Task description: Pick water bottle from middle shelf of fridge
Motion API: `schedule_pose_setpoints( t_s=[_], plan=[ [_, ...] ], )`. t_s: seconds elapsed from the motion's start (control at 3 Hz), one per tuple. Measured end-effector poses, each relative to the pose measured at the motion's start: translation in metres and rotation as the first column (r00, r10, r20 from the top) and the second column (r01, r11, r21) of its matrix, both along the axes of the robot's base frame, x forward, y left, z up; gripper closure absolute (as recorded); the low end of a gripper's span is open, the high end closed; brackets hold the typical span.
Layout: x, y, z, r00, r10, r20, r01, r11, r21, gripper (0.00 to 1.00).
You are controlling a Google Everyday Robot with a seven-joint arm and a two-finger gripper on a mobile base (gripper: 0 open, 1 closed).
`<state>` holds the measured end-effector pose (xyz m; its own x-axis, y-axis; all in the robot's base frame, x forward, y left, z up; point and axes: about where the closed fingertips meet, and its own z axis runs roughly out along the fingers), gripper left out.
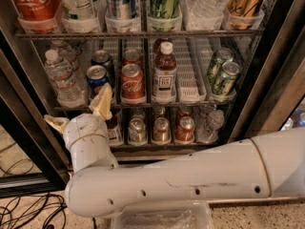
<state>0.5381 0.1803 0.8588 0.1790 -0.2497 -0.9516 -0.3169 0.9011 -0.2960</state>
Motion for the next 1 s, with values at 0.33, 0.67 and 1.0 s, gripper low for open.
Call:
schedule_pose_setpoints(
  t_s=[0.33, 0.67, 1.0],
  plan=[
    [0.004, 0.015, -0.003, 0.9996, 0.027, 0.010, -0.027, 0.999, 0.022, 0.05],
    [0.006, 0.031, -0.005, 0.9983, 0.056, 0.012, -0.057, 0.998, 0.041, 0.12],
    [0.011, 0.041, -0.006, 0.9974, 0.070, 0.020, -0.071, 0.996, 0.054, 0.24]
  ],
)
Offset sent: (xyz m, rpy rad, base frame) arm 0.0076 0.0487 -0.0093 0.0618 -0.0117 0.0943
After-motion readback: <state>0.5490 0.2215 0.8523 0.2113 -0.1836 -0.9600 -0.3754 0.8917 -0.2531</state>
